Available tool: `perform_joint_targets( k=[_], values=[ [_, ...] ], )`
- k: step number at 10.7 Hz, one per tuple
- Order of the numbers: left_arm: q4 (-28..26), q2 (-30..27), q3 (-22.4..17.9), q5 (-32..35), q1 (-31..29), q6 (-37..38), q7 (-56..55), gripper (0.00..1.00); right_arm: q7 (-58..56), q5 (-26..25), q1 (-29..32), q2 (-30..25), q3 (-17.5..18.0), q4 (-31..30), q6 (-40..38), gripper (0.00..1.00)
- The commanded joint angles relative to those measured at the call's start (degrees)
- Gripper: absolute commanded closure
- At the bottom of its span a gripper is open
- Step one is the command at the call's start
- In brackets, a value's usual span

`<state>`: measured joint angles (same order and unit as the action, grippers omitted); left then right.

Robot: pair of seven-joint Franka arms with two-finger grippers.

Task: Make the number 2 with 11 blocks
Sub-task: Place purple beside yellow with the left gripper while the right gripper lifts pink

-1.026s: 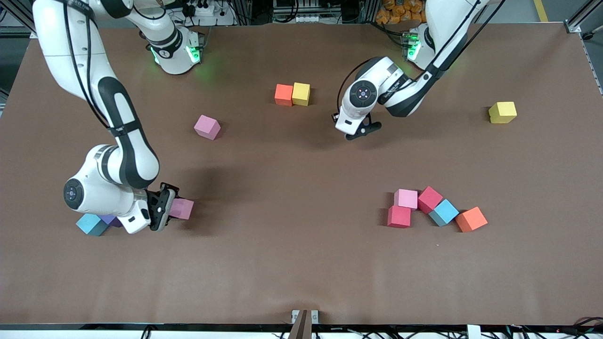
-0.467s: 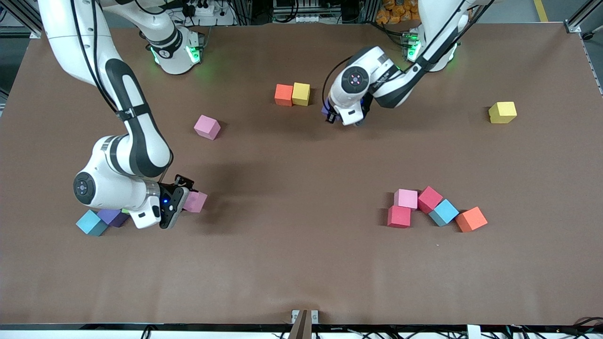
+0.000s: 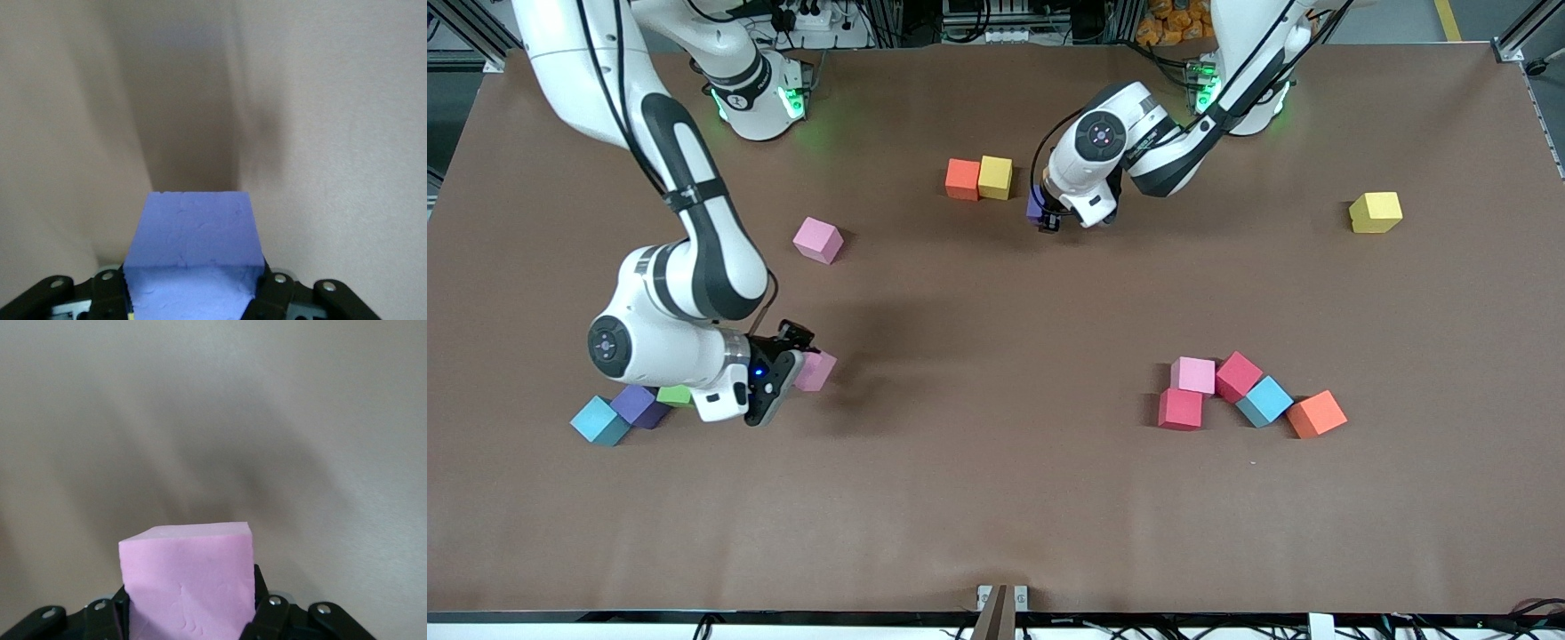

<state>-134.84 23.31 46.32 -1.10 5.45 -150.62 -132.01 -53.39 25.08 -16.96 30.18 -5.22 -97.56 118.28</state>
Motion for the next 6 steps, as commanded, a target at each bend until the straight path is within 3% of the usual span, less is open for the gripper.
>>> perform_joint_targets(
  k=[1,6],
  values=[
    [-3.1,-2.7,2.7,-1.3,-0.4,-2.9,-4.2,0.57,5.6,0.1,-1.8,-3.8,-0.2,-3.6,0.0,0.67],
    [-6.3,-3.0,4.3,-1.3,-0.3,-9.7,-5.1,0.56,12.4,-0.2,-4.0,-6.0,-0.4,-6.0,0.6,0.67]
  ],
)
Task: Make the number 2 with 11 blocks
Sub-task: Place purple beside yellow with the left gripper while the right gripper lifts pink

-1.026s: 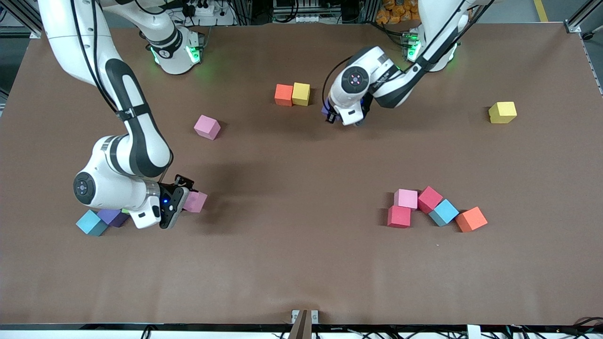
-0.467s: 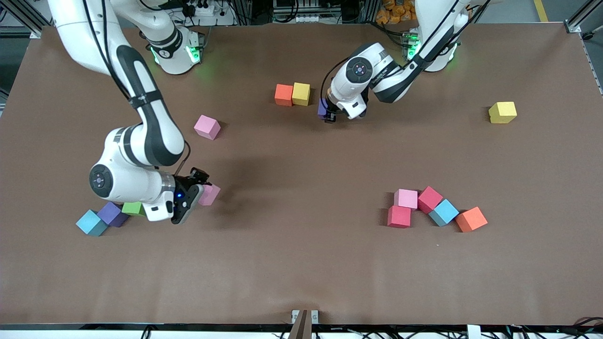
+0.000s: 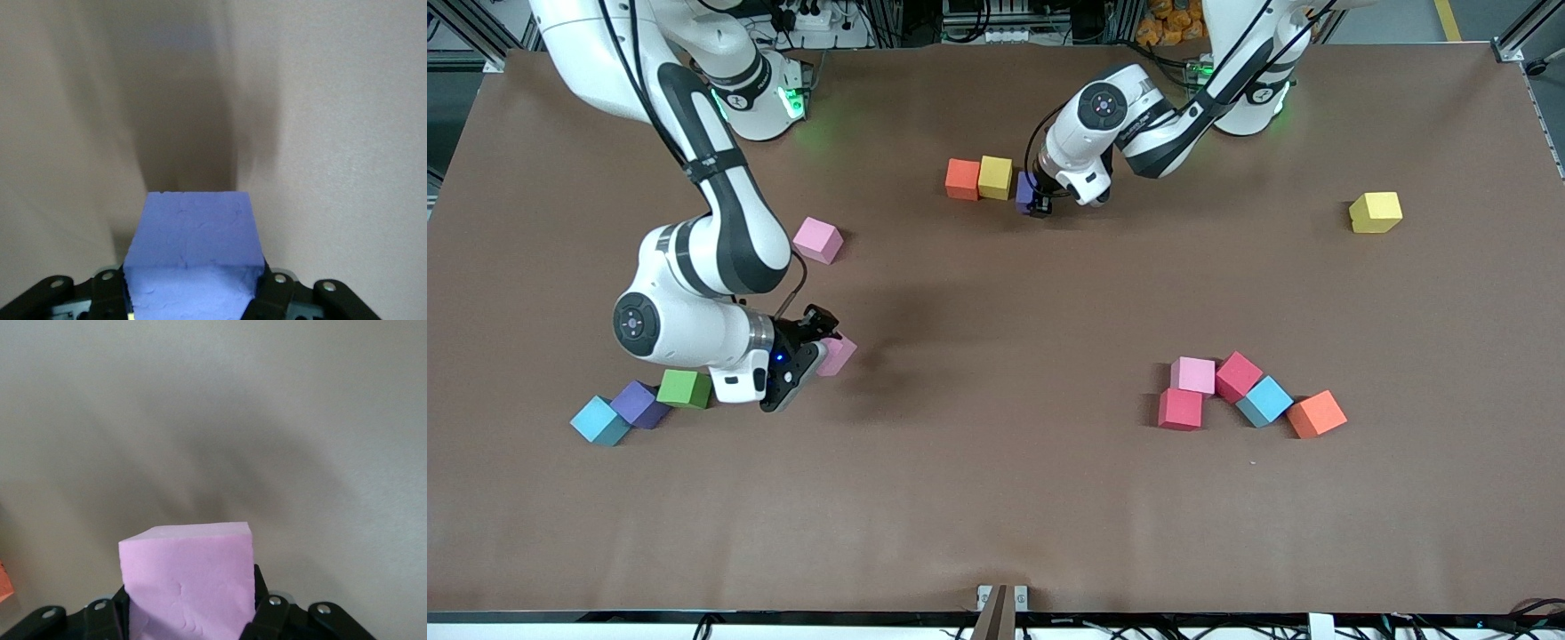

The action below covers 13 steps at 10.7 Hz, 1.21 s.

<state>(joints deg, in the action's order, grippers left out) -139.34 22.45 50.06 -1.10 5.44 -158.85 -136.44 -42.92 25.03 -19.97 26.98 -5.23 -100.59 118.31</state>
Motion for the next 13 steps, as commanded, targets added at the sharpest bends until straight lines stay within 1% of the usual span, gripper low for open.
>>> perform_joint_targets(
  k=[1,4,6,8,11,13],
  values=[
    [-2.2,-1.9,0.6,-1.3,-0.3,-2.1,-0.7,0.56,2.1,-0.2,-1.1,-2.8,-0.4,-2.9,0.6,0.67],
    [-2.2,-0.8,0.6,-1.3,0.1,-4.4,-1.1,0.56,5.2,-0.2,-2.7,-3.4,-1.3,-2.9,0.4,0.67],
    [-2.2,0.9,0.6,-1.4,1.0,-7.3,-1.2,0.55,5.8,-0.4,-4.7,-3.6,-3.3,-2.9,0.3,0.67],
    [-2.2,1.1,0.6,-1.4,1.7,-7.5,-1.5,0.54,5.9,-0.4,-6.8,-3.6,-5.4,-3.0,0.3,0.67],
    [-2.2,1.9,0.6,-1.4,2.6,-7.6,-1.5,0.52,6.5,-0.4,-8.1,-3.7,-6.4,-3.5,0.3,0.67],
    [-2.1,2.9,0.6,-1.3,2.6,-8.1,-1.5,0.46,8.3,-0.4,-9.5,-4.3,-6.6,-4.4,0.9,0.66]
  ],
)
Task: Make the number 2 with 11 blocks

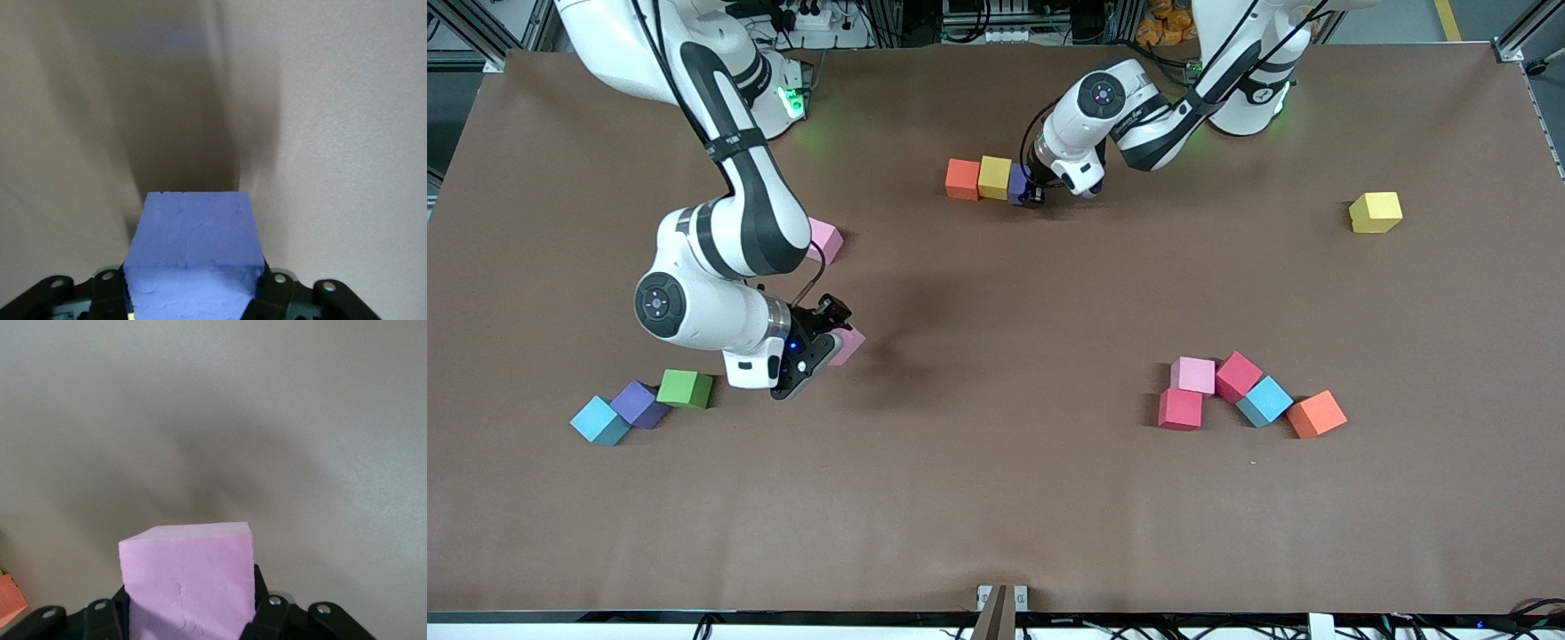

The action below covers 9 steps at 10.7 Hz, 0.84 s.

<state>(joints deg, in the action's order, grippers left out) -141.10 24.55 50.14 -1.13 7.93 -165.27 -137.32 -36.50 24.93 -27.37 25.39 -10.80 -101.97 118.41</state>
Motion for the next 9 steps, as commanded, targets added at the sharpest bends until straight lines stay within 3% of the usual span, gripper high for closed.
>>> perform_joint_targets(
  k=[1,5,6,9],
  values=[
    [-0.3,1.1,0.5,-1.2,0.3,-2.1,-0.5,0.45,2.2,-0.3,-3.9,-2.7,-2.3,-3.2,1.6,0.66],
    [-0.1,2.3,0.4,-1.1,0.7,-2.1,-0.1,0.26,11.7,-0.3,-11.0,-4.3,-5.8,-6.5,4.4,0.67],
    [-0.1,2.3,0.3,-1.1,0.8,-2.1,0.1,0.02,13.5,-0.4,-12.3,-5.1,-6.3,-7.9,5.9,0.67],
    [-0.1,2.2,0.3,-1.1,0.8,-2.0,0.4,0.00,20.7,-0.4,-16.6,-8.4,-7.1,-13.8,13.4,0.68]
  ],
)
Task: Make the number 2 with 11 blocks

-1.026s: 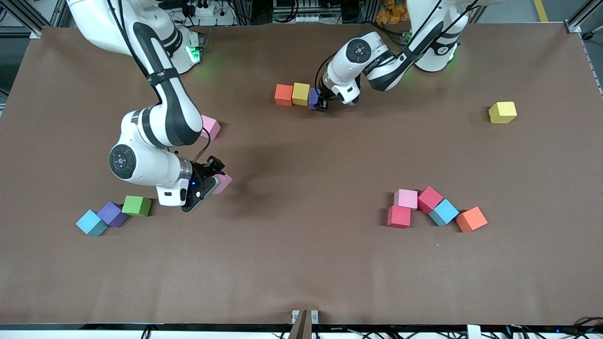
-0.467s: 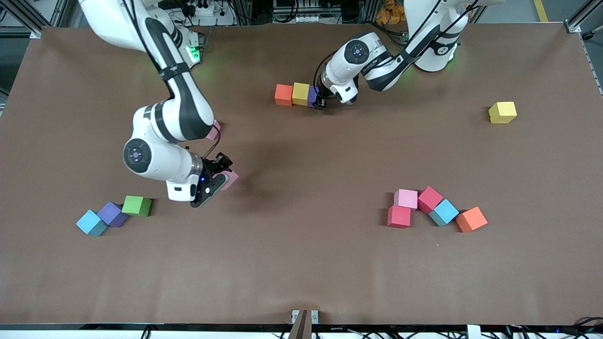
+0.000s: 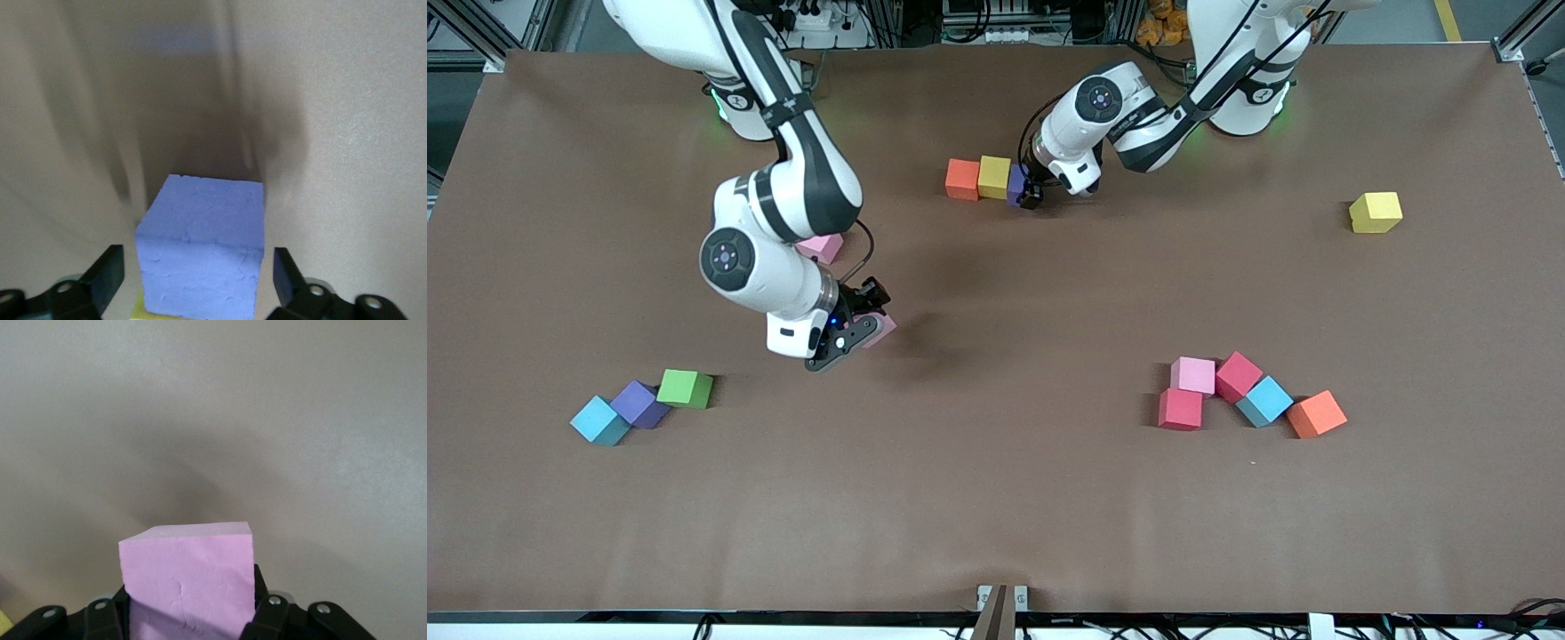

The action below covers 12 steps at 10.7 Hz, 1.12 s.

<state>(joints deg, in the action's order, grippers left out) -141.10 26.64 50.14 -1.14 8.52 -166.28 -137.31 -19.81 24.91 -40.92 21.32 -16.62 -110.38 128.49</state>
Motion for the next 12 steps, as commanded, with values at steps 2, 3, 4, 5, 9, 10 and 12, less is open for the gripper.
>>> perform_joint_targets(
  k=[2,3,4,5,9,10,12],
  values=[
    [-0.4,-1.4,0.3,-0.5,-0.3,-0.5,0.7,0.00,12.2,-0.4,-7.7,-6.5,-2.8,-8.1,5.8,0.69],
    [-0.5,-2.7,0.4,-0.3,-0.7,0.1,1.3,0.00,16.6,-0.5,-11.3,-7.3,-4.7,-9.2,6.5,0.69],
    [-0.5,-4.5,0.6,-0.3,-0.7,1.8,2.2,0.00,20.4,-0.5,-16.2,-8.0,-8.0,-10.4,8.0,0.69],
    [-0.5,-6.6,1.4,-0.3,-0.9,3.8,2.7,0.00,24.2,-0.5,-22.0,-8.0,-12.0,-11.2,9.1,0.69],
    [-0.1,-10.9,5.1,-0.2,-3.2,7.4,4.8,0.00,38.0,-0.5,-35.5,-7.6,-17.5,-14.9,15.1,0.69],
    [0.0,-12.5,5.6,-0.2,-4.6,9.1,6.8,0.00,41.5,-0.5,-36.6,-7.3,-17.5,-15.1,16.1,0.69],
    [2.7,-13.7,8.4,-0.2,-10.2,15.6,13.0,0.00,46.3,-0.7,-38.7,-6.6,-17.5,-15.1,16.6,0.70]
  ],
)
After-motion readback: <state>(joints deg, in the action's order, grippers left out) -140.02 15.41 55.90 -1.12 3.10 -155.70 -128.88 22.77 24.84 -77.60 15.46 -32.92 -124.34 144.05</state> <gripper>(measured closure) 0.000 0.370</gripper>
